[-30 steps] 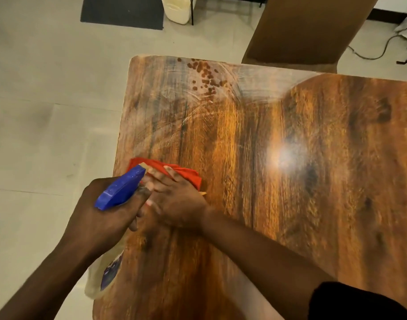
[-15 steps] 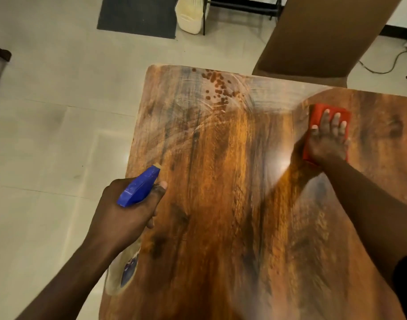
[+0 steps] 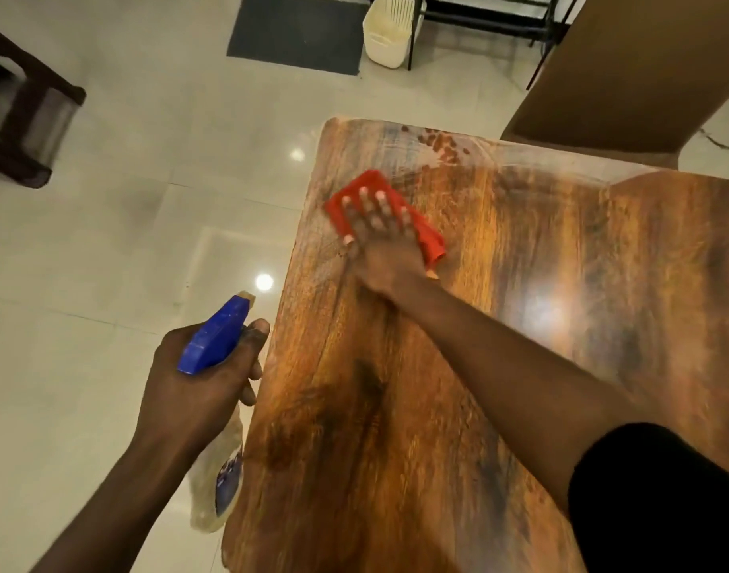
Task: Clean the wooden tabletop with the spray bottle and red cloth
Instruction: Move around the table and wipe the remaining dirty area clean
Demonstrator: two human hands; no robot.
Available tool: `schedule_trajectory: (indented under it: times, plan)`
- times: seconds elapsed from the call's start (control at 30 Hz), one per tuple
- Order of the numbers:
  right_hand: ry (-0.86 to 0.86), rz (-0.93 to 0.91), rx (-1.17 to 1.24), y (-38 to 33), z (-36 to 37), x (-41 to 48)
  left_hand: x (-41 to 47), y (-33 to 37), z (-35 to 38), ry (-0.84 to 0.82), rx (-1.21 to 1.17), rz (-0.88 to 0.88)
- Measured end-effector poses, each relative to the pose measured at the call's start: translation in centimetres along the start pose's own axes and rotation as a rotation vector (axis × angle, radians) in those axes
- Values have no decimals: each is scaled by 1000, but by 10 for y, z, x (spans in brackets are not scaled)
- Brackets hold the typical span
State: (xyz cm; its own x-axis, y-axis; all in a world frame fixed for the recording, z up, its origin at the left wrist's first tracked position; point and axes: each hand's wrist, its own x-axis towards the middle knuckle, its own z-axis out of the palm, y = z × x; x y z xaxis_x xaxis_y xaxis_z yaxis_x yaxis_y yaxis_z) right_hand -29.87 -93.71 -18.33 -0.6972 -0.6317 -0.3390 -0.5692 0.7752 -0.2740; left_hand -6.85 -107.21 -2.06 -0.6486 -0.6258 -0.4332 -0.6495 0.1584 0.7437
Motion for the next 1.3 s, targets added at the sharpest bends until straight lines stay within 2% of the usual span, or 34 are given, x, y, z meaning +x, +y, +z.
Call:
schedule_trajectory:
  times: [0.1,0.17,0.27,0.4,0.5,0.67,0.77,0.83,0.9,1.0,1.13,1.3]
  plan:
    - [-76,-240,-15,-75,37,-37,-4,5,-7,5,-18,-6]
    - [-154,-366,-53,-100,60,-74,-2,3,-9,8,10,-20]
    - [-178,-525,-158,-97,83,-117,7,-3,-7,-1,43,-50]
    - [-217,-652,-162,-61,69,-99,17,-4,-1,-14,24,-79]
    - [-178,-569,-187,-38,47,-54,23,-5,1,-9,27,-81]
    - [-63,-188,-146,31,-33,64,37,-10,1,35,7,-70]
    - [-84,22,-63,61,-75,130,44,-7,5,29,-33,-39]
    - [-98,87,4,59,-86,155,50,-2,7,22,-54,-3]
    - [-58,83,-12,48,-81,159,57,4,9,30,-65,17]
    - [-13,-44,-94,28,-60,134,69,16,11,41,-78,27]
    - [-72,-276,-169,-10,-16,62,84,27,15,57,-28,10]
    - [-199,-443,-80,-35,42,-72,101,39,18,44,-28,76]
